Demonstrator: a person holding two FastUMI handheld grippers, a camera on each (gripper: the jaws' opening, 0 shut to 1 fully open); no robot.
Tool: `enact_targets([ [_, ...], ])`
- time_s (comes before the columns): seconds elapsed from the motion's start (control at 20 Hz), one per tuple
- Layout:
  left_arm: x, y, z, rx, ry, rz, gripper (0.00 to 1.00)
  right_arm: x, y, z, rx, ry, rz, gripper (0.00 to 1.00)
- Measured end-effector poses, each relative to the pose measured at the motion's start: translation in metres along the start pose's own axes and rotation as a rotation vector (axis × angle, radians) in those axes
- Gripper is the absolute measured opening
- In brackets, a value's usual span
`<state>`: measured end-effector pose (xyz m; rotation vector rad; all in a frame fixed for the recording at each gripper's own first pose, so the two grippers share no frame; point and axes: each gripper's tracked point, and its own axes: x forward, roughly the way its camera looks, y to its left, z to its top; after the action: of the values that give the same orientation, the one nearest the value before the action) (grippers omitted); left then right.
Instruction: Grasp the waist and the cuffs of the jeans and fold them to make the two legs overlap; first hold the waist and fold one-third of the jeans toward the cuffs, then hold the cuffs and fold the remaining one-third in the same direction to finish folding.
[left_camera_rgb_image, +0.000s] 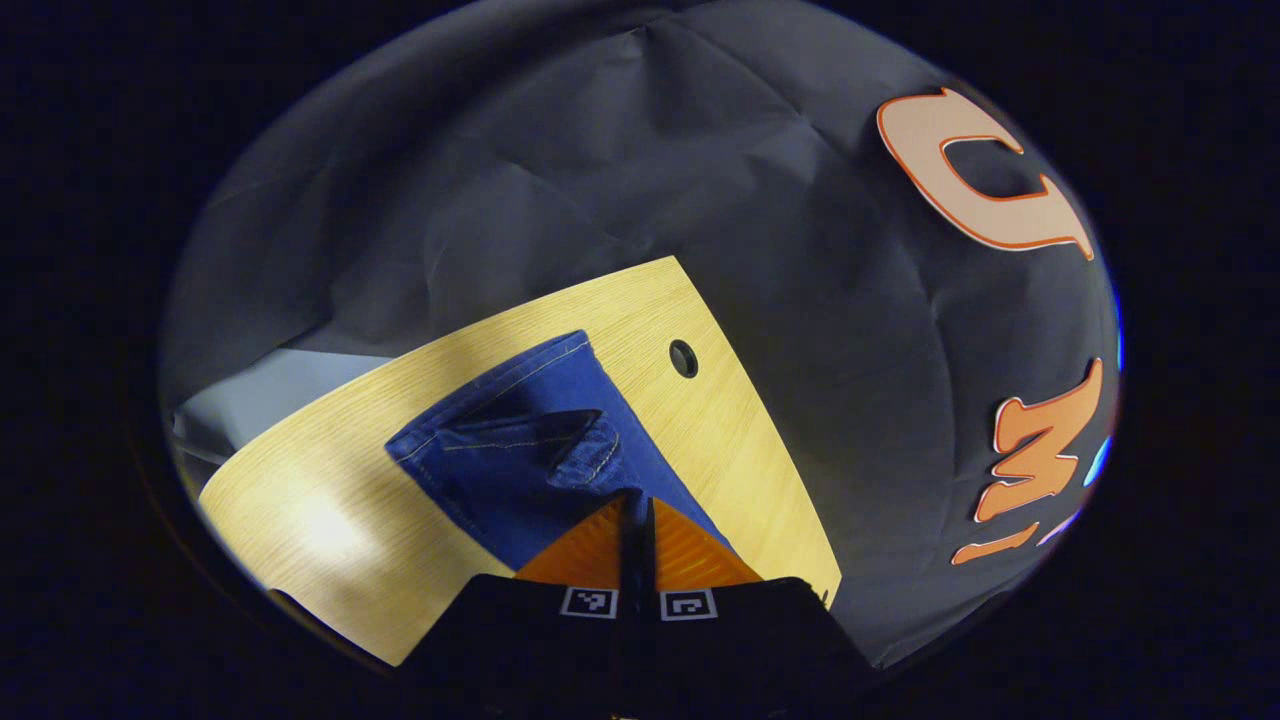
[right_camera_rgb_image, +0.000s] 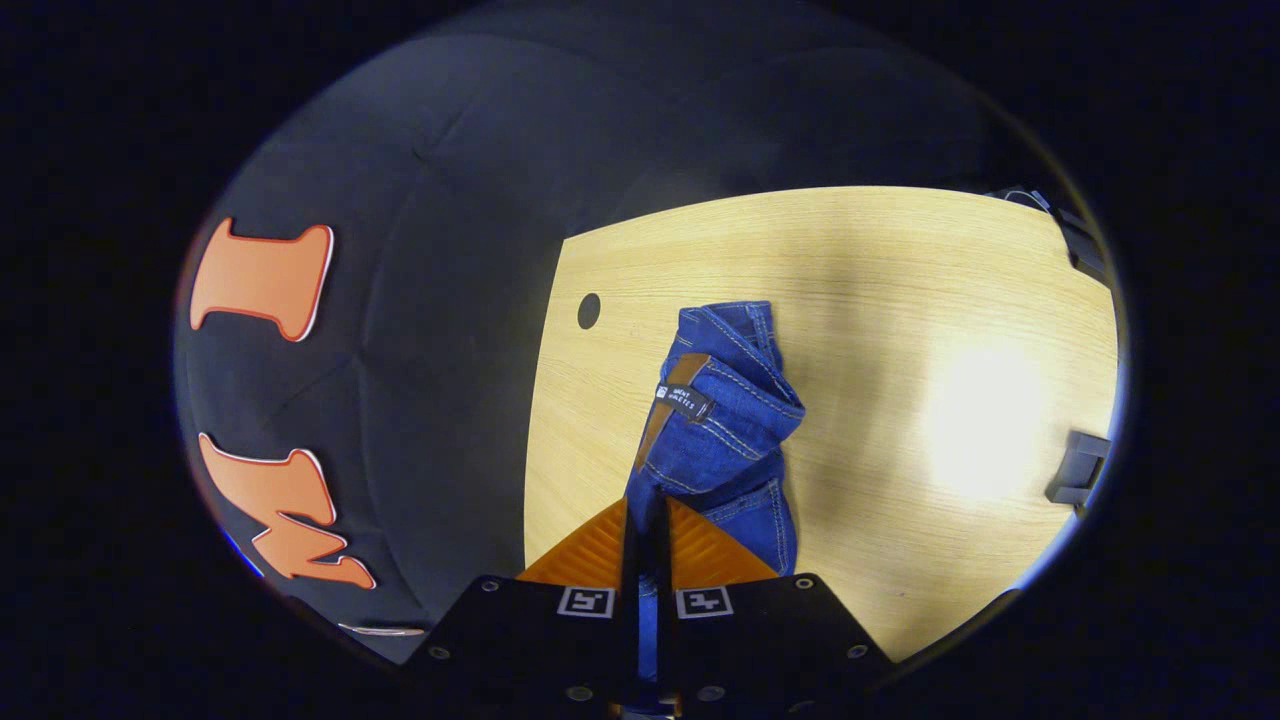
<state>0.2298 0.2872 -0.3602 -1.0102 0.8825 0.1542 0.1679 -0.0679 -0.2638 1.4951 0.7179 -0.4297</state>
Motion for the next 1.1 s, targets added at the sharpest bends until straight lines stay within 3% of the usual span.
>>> enact_targets([
  [0.45, 0.059, -0.014, 0.038, 0.111, -0.052, 0.121, 0.01, 0.090, 0.028, 0.021, -0.030, 0.079, -0.092, 0.08],
  [0.7, 0.066, -0.010, 0.042, 0.142, -0.028, 0.201, 0.04, 0.100, 0.037, 0.027, 0.001, 0.127, -0.116, 0.08],
  [0.75, 0.063, -0.012, 0.042, 0.143, -0.017, 0.203, 0.09, 0.104, 0.041, 0.026, 0.005, 0.128, -0.098, 0.05],
  [0.8, 0.065, -0.017, 0.042, 0.143, -0.022, 0.192, 0.26, 0.106, 0.048, 0.029, 0.000, 0.126, -0.071, 0.19],
  [0.85, 0.064, -0.025, 0.042, 0.147, -0.020, 0.176, 0.43, 0.101, 0.052, 0.033, -0.009, 0.118, -0.053, 0.26],
  [0.9, 0.062, -0.026, 0.039, 0.158, -0.031, 0.165, 0.58, 0.097, 0.051, 0.037, -0.025, 0.113, -0.049, 0.33],
  [0.95, 0.058, -0.028, 0.039, 0.177, -0.031, 0.161, 0.73, 0.092, 0.047, 0.040, -0.049, 0.104, -0.055, 0.52],
  [1.0, 0.053, -0.031, 0.036, 0.200, -0.033, 0.158, 0.88, 0.083, 0.038, 0.042, -0.079, 0.094, -0.077, 0.59],
  [1.05, 0.050, -0.033, 0.032, 0.224, -0.034, 0.160, 0.89, 0.078, 0.029, 0.047, -0.106, 0.081, -0.105, 0.76],
  [1.1, 0.049, -0.036, 0.026, 0.248, -0.029, 0.156, 0.96, 0.074, 0.015, 0.050, -0.139, 0.073, -0.141, 0.86],
])
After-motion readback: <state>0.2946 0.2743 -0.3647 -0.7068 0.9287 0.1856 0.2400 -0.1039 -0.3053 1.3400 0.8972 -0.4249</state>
